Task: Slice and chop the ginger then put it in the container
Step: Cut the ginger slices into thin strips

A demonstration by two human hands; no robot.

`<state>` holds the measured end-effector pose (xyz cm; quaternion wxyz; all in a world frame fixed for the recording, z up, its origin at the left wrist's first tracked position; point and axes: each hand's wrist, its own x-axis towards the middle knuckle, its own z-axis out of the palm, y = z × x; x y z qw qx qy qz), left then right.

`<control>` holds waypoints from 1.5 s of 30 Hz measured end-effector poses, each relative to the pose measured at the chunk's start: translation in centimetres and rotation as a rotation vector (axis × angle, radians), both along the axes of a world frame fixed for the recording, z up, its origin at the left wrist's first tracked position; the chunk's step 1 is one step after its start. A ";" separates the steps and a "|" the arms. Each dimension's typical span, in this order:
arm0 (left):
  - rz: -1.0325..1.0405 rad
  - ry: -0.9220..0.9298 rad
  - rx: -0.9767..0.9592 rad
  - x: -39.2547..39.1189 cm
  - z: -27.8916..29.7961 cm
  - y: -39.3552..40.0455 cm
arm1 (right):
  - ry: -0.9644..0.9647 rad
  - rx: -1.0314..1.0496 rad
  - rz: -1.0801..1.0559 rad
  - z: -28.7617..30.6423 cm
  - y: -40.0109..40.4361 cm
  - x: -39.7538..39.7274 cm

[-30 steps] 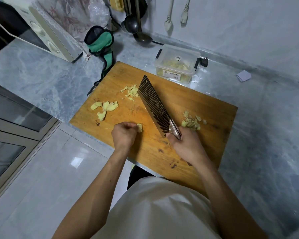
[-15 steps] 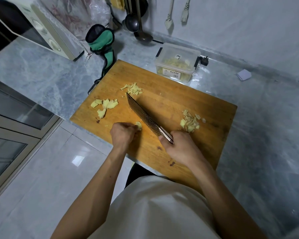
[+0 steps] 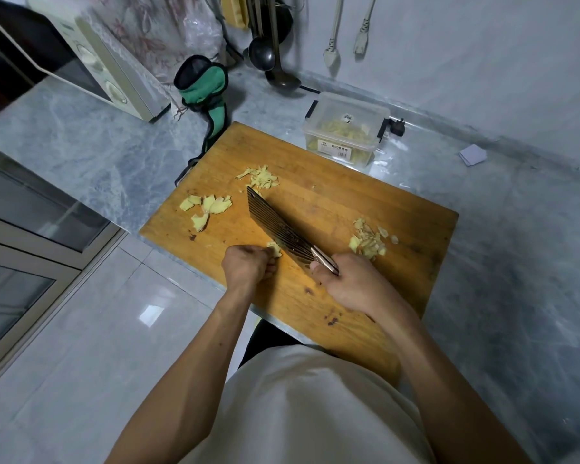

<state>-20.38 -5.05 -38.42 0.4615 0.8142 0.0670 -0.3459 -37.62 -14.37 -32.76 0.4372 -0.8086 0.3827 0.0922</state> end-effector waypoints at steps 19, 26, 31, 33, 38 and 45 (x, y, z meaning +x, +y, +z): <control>-0.107 -0.250 -0.033 -0.1 0.1 0.6 | -0.002 0.103 0.014 0.1 0.5 0.6; 0.016 -0.141 -0.053 -0.7 -0.1 -0.1 | -0.049 0.094 0.031 -0.2 0.7 0.7; -0.047 -0.131 -0.027 -0.2 0.1 -0.1 | -0.049 0.131 0.025 -0.3 -0.4 0.6; -0.043 -0.082 -0.033 0.1 0.3 0.5 | -0.061 0.139 0.021 -0.5 -0.5 0.4; -0.033 0.058 -0.011 0.7 1.2 0.6 | -0.076 0.097 0.034 -0.7 0.1 0.5; 0.131 0.267 -0.051 -0.4 1.5 -0.6 | -0.062 0.021 0.107 -0.7 -0.3 0.9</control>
